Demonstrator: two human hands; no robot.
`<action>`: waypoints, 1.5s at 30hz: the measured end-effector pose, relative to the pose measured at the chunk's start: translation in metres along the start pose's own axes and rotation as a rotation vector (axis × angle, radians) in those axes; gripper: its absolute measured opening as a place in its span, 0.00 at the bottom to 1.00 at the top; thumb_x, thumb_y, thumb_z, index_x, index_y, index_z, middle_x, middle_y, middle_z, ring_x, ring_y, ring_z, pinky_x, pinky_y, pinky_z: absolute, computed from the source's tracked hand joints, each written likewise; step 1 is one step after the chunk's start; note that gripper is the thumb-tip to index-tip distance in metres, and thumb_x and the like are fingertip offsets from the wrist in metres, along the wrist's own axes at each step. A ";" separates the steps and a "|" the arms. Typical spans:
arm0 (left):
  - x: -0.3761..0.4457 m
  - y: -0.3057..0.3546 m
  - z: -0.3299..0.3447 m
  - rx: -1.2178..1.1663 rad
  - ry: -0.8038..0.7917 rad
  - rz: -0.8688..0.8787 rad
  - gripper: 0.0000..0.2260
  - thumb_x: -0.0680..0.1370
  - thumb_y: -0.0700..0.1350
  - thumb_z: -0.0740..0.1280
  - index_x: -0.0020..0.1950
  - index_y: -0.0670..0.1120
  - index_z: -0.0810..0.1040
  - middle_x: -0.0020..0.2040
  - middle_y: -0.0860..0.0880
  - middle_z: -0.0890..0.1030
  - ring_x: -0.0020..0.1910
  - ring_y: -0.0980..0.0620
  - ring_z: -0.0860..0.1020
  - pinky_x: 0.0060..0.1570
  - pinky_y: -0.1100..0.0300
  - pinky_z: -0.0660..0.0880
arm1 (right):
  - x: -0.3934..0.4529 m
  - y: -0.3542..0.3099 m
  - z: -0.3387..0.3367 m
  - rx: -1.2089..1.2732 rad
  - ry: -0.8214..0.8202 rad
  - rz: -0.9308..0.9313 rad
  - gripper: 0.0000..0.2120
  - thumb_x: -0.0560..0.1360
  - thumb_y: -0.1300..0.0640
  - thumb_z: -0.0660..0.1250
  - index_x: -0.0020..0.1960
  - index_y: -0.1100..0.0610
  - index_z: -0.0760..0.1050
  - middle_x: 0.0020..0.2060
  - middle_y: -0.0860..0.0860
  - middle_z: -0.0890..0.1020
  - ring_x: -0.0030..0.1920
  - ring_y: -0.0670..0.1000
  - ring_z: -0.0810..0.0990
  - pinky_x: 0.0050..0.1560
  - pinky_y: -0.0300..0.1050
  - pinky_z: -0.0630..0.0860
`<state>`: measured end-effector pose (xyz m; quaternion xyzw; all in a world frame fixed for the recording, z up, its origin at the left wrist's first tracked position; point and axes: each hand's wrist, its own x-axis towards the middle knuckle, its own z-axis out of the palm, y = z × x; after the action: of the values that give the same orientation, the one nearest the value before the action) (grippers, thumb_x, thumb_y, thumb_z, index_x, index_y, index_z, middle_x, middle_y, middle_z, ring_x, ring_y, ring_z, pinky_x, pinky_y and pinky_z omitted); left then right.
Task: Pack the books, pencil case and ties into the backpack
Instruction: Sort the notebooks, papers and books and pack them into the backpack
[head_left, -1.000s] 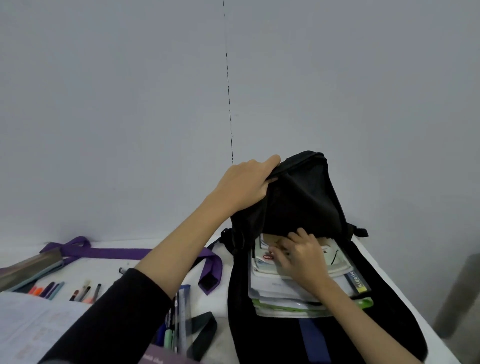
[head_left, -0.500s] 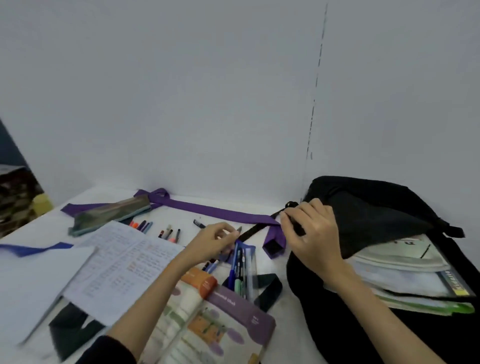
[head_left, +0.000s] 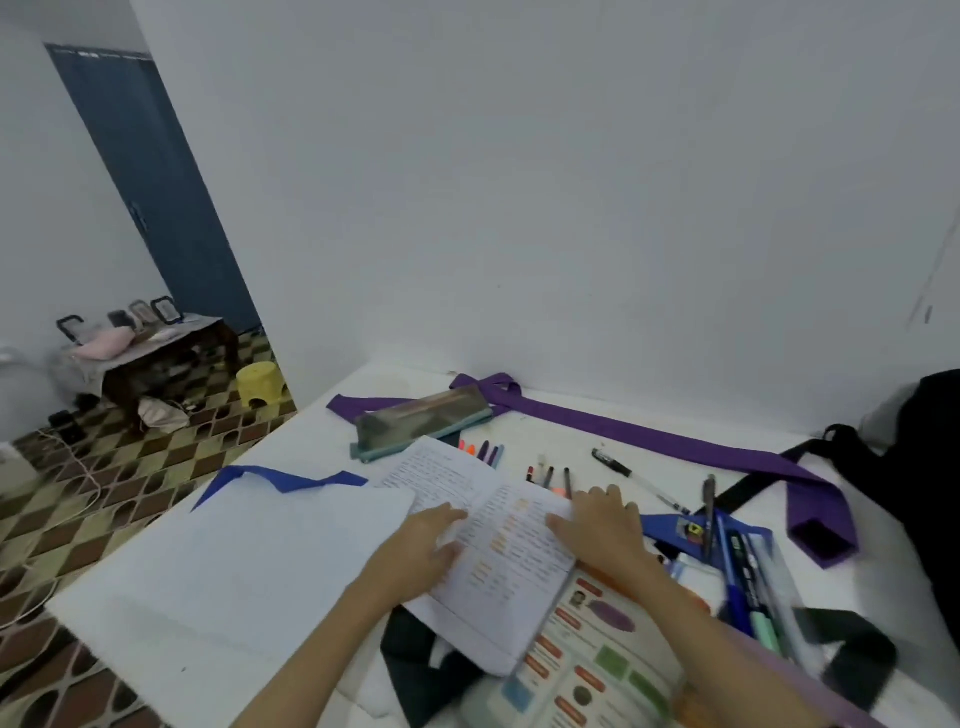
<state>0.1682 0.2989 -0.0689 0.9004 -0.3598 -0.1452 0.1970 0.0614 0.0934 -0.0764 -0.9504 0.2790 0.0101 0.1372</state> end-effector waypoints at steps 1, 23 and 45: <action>0.004 -0.001 -0.001 0.057 -0.040 0.031 0.20 0.81 0.48 0.59 0.73 0.53 0.64 0.76 0.52 0.61 0.74 0.53 0.60 0.71 0.59 0.55 | 0.004 -0.003 0.000 -0.006 0.002 0.030 0.24 0.78 0.40 0.54 0.64 0.56 0.70 0.62 0.53 0.73 0.67 0.55 0.63 0.65 0.54 0.61; 0.101 -0.024 -0.084 -0.919 0.157 0.065 0.43 0.67 0.55 0.73 0.74 0.53 0.50 0.64 0.48 0.74 0.60 0.47 0.76 0.61 0.48 0.73 | -0.002 -0.056 -0.168 0.784 0.548 -0.176 0.07 0.75 0.63 0.66 0.40 0.56 0.71 0.35 0.51 0.77 0.32 0.49 0.73 0.31 0.40 0.69; 0.085 0.093 -0.099 -1.032 -0.107 0.514 0.30 0.71 0.43 0.74 0.68 0.56 0.64 0.67 0.49 0.73 0.60 0.55 0.76 0.55 0.62 0.75 | -0.024 -0.023 -0.182 1.565 0.525 -0.061 0.11 0.76 0.67 0.62 0.38 0.55 0.72 0.28 0.50 0.78 0.26 0.47 0.76 0.25 0.37 0.71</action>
<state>0.2124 0.2023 0.0514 0.5629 -0.4590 -0.2946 0.6210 0.0431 0.0765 0.1072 -0.5585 0.2023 -0.4134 0.6901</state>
